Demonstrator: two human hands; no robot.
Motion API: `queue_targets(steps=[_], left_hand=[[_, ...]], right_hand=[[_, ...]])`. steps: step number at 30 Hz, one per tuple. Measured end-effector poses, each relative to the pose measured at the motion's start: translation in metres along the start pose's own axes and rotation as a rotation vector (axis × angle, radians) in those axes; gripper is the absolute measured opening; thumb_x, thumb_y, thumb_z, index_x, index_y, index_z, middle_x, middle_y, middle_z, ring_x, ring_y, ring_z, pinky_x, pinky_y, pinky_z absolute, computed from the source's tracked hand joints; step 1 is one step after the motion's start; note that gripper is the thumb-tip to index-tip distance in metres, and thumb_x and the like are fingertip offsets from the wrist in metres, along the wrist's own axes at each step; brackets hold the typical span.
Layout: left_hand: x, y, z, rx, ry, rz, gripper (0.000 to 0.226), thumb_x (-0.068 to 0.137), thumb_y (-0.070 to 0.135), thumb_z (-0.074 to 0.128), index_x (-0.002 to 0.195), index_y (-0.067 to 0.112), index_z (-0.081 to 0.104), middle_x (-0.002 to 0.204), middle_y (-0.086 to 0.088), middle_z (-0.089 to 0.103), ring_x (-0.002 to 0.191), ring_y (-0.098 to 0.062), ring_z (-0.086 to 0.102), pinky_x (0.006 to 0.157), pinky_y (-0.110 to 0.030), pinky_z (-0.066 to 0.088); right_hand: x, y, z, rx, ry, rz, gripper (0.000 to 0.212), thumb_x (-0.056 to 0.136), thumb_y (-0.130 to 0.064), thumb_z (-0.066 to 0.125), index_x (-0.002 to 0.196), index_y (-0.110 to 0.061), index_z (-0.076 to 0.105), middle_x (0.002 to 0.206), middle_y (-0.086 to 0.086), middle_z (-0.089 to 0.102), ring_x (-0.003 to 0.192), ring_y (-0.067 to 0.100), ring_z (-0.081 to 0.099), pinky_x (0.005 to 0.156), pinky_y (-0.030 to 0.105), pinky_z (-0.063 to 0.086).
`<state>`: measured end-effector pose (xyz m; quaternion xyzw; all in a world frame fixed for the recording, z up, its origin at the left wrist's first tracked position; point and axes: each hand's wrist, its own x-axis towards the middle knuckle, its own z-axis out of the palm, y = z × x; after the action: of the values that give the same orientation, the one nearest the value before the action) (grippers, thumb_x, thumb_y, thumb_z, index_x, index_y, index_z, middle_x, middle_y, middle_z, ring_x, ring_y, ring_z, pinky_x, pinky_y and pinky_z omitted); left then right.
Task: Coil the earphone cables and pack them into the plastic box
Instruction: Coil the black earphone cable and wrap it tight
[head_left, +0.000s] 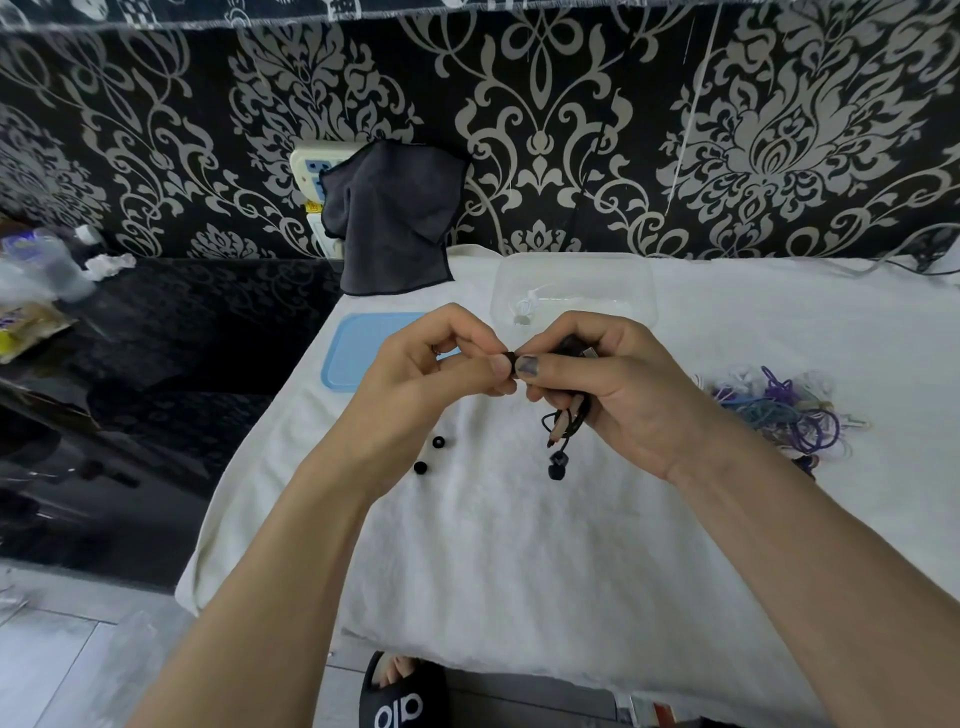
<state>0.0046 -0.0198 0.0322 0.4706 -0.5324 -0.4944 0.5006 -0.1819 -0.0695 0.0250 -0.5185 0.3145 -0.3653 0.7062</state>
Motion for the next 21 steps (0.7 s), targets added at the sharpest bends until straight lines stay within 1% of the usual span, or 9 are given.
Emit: queue_targets(steps=[2,6,10,13,16,19,21], left_hand=[[0.000,0.000,0.001,-0.010,0.006,-0.005,0.014,0.086,0.008,0.067,0.077,0.019,0.067,0.081,-0.009,0.065,0.080,-0.021,0.066,0.083,-0.032,0.053],[0.000,0.000,0.006,-0.087,0.007,-0.044,0.012,0.085,0.008,0.065,0.075,0.013,0.060,0.077,-0.008,0.068,0.078,-0.022,0.063,0.083,-0.031,0.052],[-0.001,-0.001,0.008,-0.069,0.019,-0.013,0.010,0.080,0.016,0.074,0.078,0.015,0.064,0.083,-0.009,0.069,0.082,-0.023,0.066,0.089,-0.034,0.052],[0.000,0.000,0.011,-0.040,0.053,0.040,0.009,0.086,0.006,0.071,0.087,0.014,0.068,0.086,-0.006,0.067,0.081,-0.021,0.068,0.088,-0.033,0.054],[0.000,0.001,0.013,0.032,0.071,0.077,0.014,0.091,-0.005,0.067,0.096,0.008,0.066,0.086,-0.001,0.069,0.083,-0.021,0.072,0.088,-0.032,0.056],[0.000,0.002,0.013,0.093,0.084,0.100,0.014,0.091,-0.001,0.070,0.096,0.011,0.066,0.087,-0.004,0.071,0.087,-0.027,0.074,0.091,-0.037,0.057],[-0.001,0.003,0.013,0.110,0.094,0.115,0.014,0.091,-0.002,0.070,0.094,0.011,0.065,0.086,-0.005,0.071,0.086,-0.028,0.075,0.090,-0.039,0.057]], right_hand=[[-0.001,0.000,0.000,-0.003,0.009,-0.003,0.008,0.083,0.002,0.071,0.081,-0.005,0.071,0.070,0.008,0.064,0.067,0.018,0.058,0.058,0.023,0.040],[-0.003,-0.001,0.002,0.000,0.031,-0.010,0.008,0.084,0.004,0.070,0.082,-0.004,0.070,0.068,0.006,0.065,0.066,0.017,0.059,0.058,0.023,0.041],[-0.003,-0.003,0.001,0.062,0.064,0.039,0.011,0.083,0.001,0.070,0.078,-0.008,0.072,0.067,0.008,0.063,0.061,0.015,0.056,0.052,0.021,0.041],[-0.001,-0.002,0.001,0.126,0.090,0.080,0.007,0.082,-0.003,0.072,0.079,-0.009,0.074,0.066,0.008,0.062,0.061,0.016,0.052,0.052,0.021,0.041],[0.000,-0.002,0.001,0.152,0.118,0.076,0.005,0.085,0.000,0.070,0.085,-0.005,0.071,0.068,0.005,0.064,0.064,0.014,0.057,0.055,0.021,0.041],[-0.002,-0.001,0.002,0.156,0.130,0.059,0.005,0.086,0.002,0.068,0.087,-0.003,0.069,0.069,0.003,0.065,0.065,0.012,0.061,0.056,0.021,0.042],[-0.002,-0.001,0.004,0.146,0.136,0.052,0.006,0.086,0.002,0.068,0.085,-0.004,0.069,0.069,0.003,0.064,0.064,0.012,0.061,0.056,0.021,0.042]])
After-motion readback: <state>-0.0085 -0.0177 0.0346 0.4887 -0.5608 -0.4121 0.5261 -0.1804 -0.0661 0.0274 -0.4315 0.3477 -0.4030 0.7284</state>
